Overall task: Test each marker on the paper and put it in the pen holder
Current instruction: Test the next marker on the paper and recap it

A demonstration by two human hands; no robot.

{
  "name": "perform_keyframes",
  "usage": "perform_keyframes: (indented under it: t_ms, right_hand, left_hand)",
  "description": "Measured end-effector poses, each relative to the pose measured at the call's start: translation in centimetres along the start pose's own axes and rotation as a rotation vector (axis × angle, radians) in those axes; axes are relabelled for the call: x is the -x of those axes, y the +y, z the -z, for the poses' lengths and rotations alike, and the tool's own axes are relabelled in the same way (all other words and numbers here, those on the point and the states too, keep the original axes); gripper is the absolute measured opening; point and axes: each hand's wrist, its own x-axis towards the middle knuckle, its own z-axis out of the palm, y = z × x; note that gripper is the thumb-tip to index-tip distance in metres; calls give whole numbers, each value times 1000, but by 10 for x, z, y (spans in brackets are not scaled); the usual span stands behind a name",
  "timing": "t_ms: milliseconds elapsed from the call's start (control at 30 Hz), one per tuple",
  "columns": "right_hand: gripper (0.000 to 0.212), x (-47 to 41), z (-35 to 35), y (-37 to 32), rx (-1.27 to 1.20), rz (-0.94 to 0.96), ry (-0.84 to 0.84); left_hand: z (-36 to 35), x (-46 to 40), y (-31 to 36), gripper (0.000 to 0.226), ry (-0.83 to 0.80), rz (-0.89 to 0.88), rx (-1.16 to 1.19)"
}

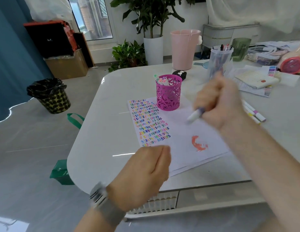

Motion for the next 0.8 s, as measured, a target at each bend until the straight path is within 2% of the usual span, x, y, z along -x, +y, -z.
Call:
perform_keyframes:
  t_ms: [67,133,167,200,300,433,533,600,800]
  right_hand:
    - [66,-2,8,-19,-45,70,41]
    - [66,3,12,-13,-6,20,34]
    - [65,7,10,-1,26,-13,20]
    - [65,11,7,13,56,-34,5]
    - [62,19,-3,46,99,-60,-50]
    - [58,25,-11,56,90,-70,-111]
    - [57,28,-12,58,142,-92,-122]
    - [56,30,-12,58,172,-124,-127]
    - [55,31,-20,41,96,-193,-249]
  left_hand:
    - [9,13,-5,34,17,95,88]
    - [17,10,-8,42,99,144,139]
    - [18,4,-8,38,125,139,132]
    - [17,-3,-6,34,134,129,102]
    - [4,-14,-1,49,124,61,-63]
    - [-5,-10,-1,56,231,-23,-266]
    - [-6,-6,-11,56,212,-25,-311]
    - [-6,-3,-8,51,147,-13,-230]
    - [1,-8,9,36,22,-10,220]
